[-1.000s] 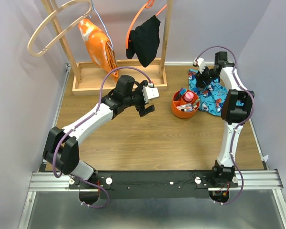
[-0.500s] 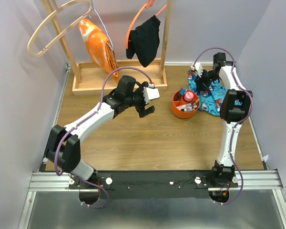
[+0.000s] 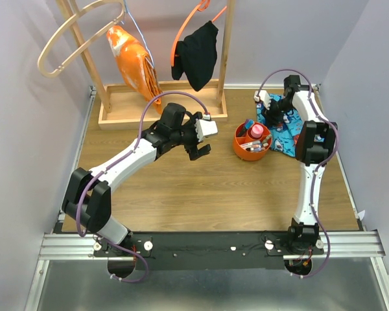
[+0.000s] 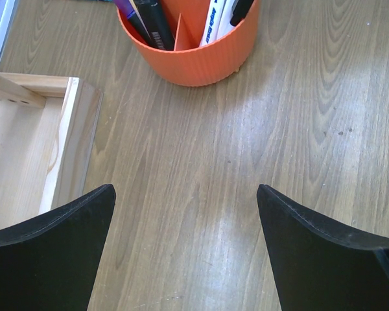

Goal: Sort the stationery into containers
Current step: Pick up the stationery from the center of the board, then place the stationery in the storage box.

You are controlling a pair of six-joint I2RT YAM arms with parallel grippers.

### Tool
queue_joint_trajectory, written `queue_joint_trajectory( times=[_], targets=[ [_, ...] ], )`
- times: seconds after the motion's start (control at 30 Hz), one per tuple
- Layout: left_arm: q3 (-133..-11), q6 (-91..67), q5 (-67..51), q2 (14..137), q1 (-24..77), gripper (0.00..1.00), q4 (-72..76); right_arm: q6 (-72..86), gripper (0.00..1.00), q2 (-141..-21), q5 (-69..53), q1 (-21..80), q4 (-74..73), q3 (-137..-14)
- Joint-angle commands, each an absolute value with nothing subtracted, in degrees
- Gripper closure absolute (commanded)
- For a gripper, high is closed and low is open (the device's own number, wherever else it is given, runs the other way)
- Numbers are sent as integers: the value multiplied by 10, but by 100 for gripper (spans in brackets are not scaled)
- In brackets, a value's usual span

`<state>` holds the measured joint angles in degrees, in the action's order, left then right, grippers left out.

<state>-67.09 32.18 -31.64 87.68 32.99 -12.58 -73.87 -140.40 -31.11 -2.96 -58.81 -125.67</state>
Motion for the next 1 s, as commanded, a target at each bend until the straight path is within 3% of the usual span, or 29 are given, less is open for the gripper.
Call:
queue_joint_trajectory(
  times=[0.0,0.1,0.53,0.7,0.8,0.97],
  targets=[
    [-685,325,-317,881,328,1,-126,-744,64,-1411,-315,-24,-603,-1281],
    [-682,326,-319,881,328,1,-125,-744,71,-1384,-316,-24,-610,-1271],
    [-687,315,-335,878,328,1,-97,-652,80,-1185,-335,-25,-511,-1105],
    [-675,269,-337,867,328,1,-76,-479,85,-1095,-379,-32,-386,-977],
    [-665,255,-346,863,328,1,-65,-336,89,-1047,-464,-49,-293,-881],
    [-666,248,-350,867,328,1,-65,-108,94,-977,-526,-54,-28,-704]
  ],
)
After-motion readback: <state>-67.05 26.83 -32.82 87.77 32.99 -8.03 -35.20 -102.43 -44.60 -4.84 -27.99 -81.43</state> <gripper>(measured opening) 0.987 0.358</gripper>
